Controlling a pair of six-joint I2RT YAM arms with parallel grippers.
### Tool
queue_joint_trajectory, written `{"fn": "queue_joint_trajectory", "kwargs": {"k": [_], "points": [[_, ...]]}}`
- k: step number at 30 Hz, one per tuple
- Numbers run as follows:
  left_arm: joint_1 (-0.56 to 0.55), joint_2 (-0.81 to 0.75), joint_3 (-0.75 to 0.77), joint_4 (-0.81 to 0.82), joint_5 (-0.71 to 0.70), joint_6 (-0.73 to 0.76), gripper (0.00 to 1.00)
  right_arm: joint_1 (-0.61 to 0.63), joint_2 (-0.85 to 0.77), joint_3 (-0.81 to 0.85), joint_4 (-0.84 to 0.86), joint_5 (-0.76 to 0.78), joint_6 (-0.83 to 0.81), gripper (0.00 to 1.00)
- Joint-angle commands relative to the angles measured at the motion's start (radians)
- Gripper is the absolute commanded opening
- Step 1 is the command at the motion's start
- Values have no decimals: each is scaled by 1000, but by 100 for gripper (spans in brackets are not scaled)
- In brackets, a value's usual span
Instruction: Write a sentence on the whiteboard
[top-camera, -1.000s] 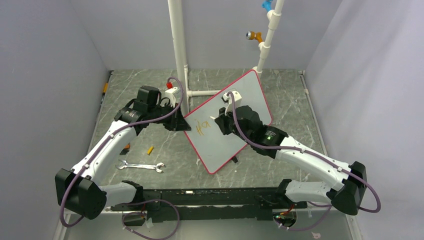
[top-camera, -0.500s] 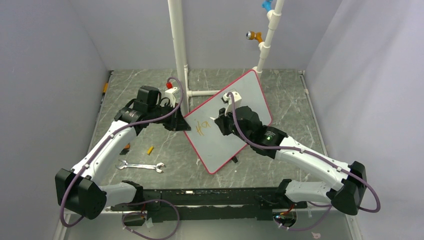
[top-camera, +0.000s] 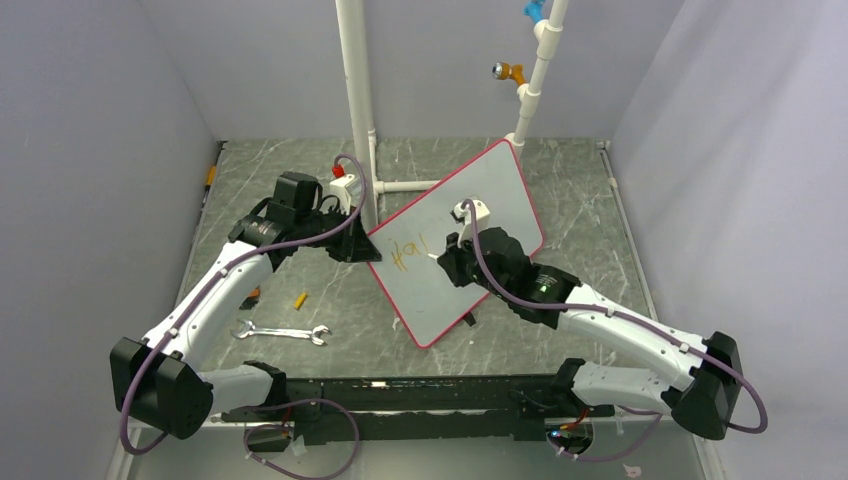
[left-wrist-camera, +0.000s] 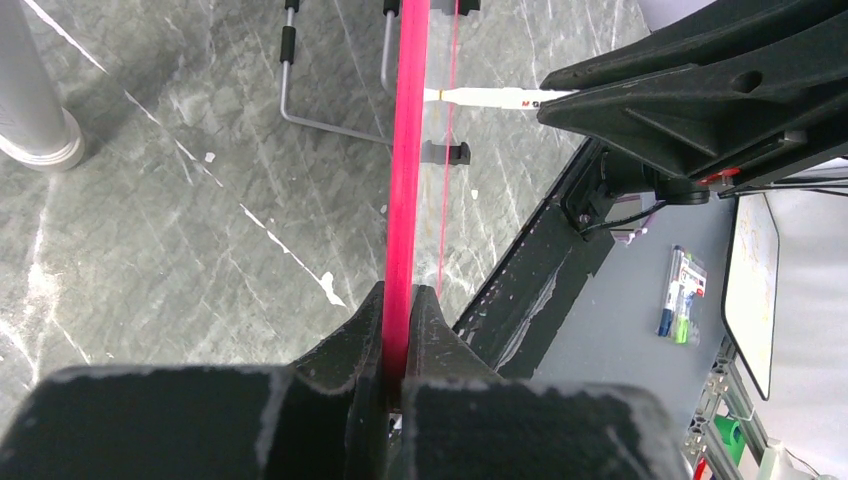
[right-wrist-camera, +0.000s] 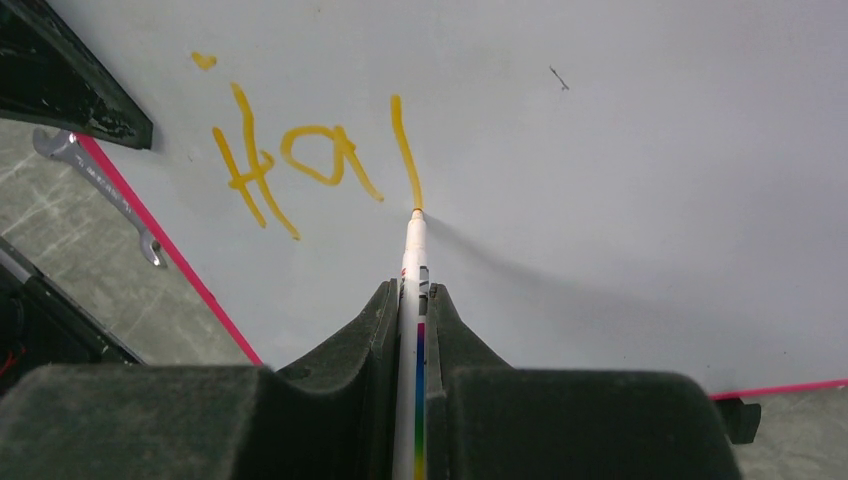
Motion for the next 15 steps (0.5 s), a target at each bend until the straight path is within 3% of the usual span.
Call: {"fn": "queue_joint_trajectory", "kwargs": {"k": [1,15], "points": [[8,-25,5,91,-190,146,0,-2,-28,-1,-47,-27,19,0],[7,-28,4,85,-193,155,0,-2,-37,123,-49,-13,-24,0]]}}
